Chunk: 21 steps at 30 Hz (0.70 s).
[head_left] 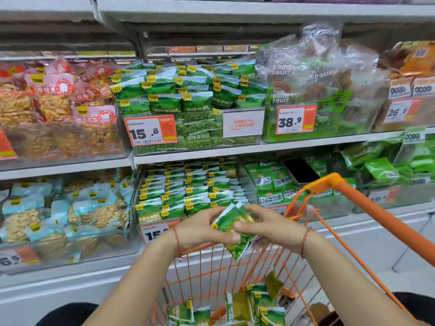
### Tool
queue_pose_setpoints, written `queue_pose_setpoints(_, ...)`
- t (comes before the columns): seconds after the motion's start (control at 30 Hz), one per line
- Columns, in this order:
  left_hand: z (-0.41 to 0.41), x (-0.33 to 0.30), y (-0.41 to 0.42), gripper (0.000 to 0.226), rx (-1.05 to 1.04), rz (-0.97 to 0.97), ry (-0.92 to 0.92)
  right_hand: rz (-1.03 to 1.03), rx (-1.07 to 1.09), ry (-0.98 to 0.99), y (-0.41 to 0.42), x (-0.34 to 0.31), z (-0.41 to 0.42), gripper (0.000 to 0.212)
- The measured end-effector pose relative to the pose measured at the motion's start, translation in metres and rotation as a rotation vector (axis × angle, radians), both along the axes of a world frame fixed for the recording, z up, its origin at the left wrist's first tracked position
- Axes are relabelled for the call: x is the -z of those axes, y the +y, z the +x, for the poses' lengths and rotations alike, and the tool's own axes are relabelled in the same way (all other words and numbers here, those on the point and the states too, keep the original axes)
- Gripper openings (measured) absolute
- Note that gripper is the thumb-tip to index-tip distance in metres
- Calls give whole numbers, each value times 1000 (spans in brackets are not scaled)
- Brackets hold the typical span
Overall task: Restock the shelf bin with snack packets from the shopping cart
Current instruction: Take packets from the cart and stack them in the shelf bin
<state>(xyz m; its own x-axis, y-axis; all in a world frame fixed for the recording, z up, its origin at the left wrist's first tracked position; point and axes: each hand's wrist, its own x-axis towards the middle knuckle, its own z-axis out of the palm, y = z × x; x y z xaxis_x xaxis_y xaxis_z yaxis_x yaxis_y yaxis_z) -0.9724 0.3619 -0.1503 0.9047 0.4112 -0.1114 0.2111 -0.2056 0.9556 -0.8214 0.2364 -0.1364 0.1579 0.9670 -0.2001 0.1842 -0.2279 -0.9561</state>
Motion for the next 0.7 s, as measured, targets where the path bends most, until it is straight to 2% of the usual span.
queue_pose_setpoints(0.03, 6, -2, 7, 54, -19, 24, 4, 6, 29, -11, 10, -2, 5, 55)
queue_pose_setpoints(0.07, 13, -3, 13, 54, -35, 41, 9, 10, 32, -33, 19, -3, 10, 59)
queue_pose_setpoints(0.17, 35, 1, 32, 54, -62, 67, 15, 19, 34, -82, 43, -7, 23, 39)
queue_pose_setpoints(0.23, 49, 1, 44, 49, -125, 87, 2, 66, 83, -147, 59, -8, 34, 34)
queue_pose_setpoints(0.27, 57, -1, 50, 47, -168, 93, -7, 118, 165, -162, 68, -6, 42, 36)
queue_pose_setpoints(0.33, 71, -4, 65, 41, -276, 111, -25, 264, 464, -214, 87, 0, 62, 40)
queue_pose_setpoints(0.4, 87, -7, 80, 36, -378, 215, -20, 297, 685, -466, 107, 14, 81, 34)
queue_pose_setpoints(0.47, 103, -5, 91, 33, -439, 350, 2, 168, 642, -744, 124, 37, 90, 39)
queue_pose_setpoints(0.57, 129, 5, 105, 41, -505, 547, 51, 74, 567, -1032, 137, 79, 85, 43)
queue_pose_setpoints(0.7, 160, 12, 124, 70, -658, 569, 186, 191, 660, -1101, 140, 98, 86, 49)
